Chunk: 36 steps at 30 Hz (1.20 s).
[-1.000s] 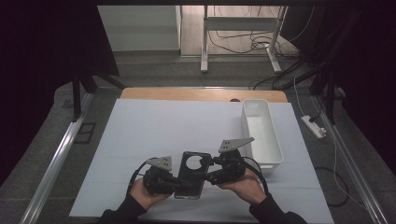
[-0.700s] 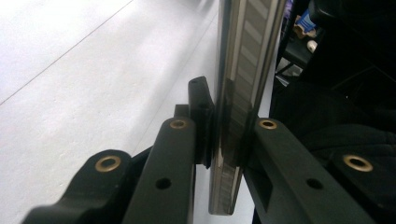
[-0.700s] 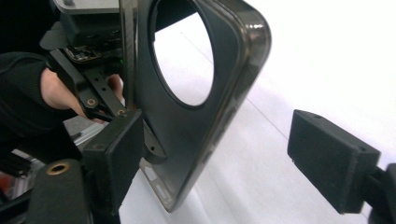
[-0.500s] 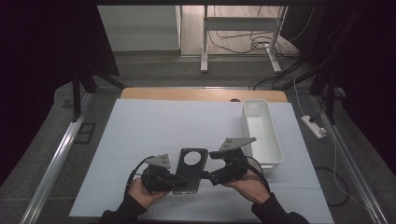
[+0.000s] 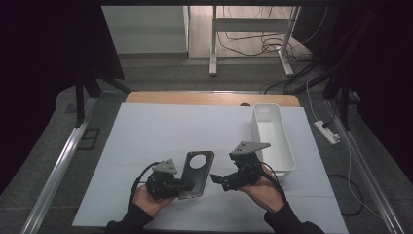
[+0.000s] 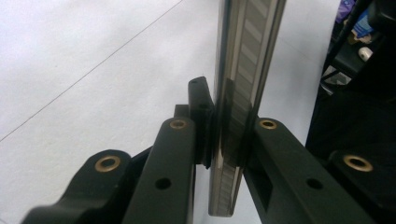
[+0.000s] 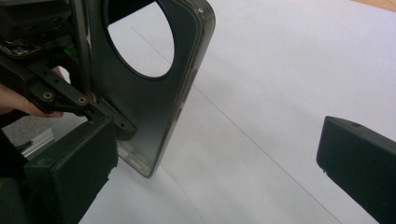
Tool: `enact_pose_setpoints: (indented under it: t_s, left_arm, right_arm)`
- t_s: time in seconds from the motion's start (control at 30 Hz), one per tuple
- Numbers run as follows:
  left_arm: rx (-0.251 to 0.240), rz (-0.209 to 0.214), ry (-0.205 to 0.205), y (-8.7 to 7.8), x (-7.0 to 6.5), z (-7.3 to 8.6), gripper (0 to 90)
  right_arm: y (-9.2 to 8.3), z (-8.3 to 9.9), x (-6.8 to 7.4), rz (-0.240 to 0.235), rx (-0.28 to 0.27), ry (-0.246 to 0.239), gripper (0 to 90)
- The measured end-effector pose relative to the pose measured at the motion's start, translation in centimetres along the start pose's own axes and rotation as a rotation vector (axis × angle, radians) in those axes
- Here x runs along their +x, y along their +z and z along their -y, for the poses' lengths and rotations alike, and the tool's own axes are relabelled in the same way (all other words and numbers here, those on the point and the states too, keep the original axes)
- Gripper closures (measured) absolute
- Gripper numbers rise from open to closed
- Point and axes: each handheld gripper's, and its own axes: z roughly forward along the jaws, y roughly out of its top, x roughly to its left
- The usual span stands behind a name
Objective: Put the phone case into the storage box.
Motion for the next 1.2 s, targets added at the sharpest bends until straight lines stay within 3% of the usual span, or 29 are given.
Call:
enact_pose_setpoints:
  t_s: [0.27, 0.53, 0.8, 0.93, 1.07, 1.1, 1.2]
  left_arm:
    - [0.003, 0.011, 0.003, 0.2, -0.2, 0.0, 84.2]
    - [0.0, 0.039, 0.021, 0.5, -0.7, -0.1, 84.2]
    - [-0.004, 0.067, 0.026, 0.7, -1.1, -0.2, 84.2]
    - [-0.004, 0.071, 0.024, 0.7, -1.1, -0.2, 84.2]
    - [-0.003, 0.074, 0.025, 0.8, -1.1, -0.2, 84.2]
    - [-0.003, 0.074, 0.026, 0.8, -1.1, -0.2, 84.2]
    - [-0.003, 0.075, 0.025, 0.8, -1.1, -0.2, 84.3]
  right_arm:
    - [-0.4, -0.3, 0.0, 0.022, -0.021, -0.002, 0.0]
    - [-1.0, -0.7, -0.1, -0.018, -0.049, 0.016, 0.2]
    - [-1.4, -1.2, 0.2, 0.02, -0.052, 0.024, 0.8]
    - [-1.7, -1.3, 0.2, 0.018, -0.052, 0.01, 12.6]
    - [-2.0, -1.3, 0.3, 0.008, -0.071, 0.002, 30.8]
    - [-2.1, -1.3, 0.3, -0.013, -0.08, 0.005, 36.9]
    - [-2.1, -1.3, 0.5, -0.005, -0.089, -0.003, 45.8]
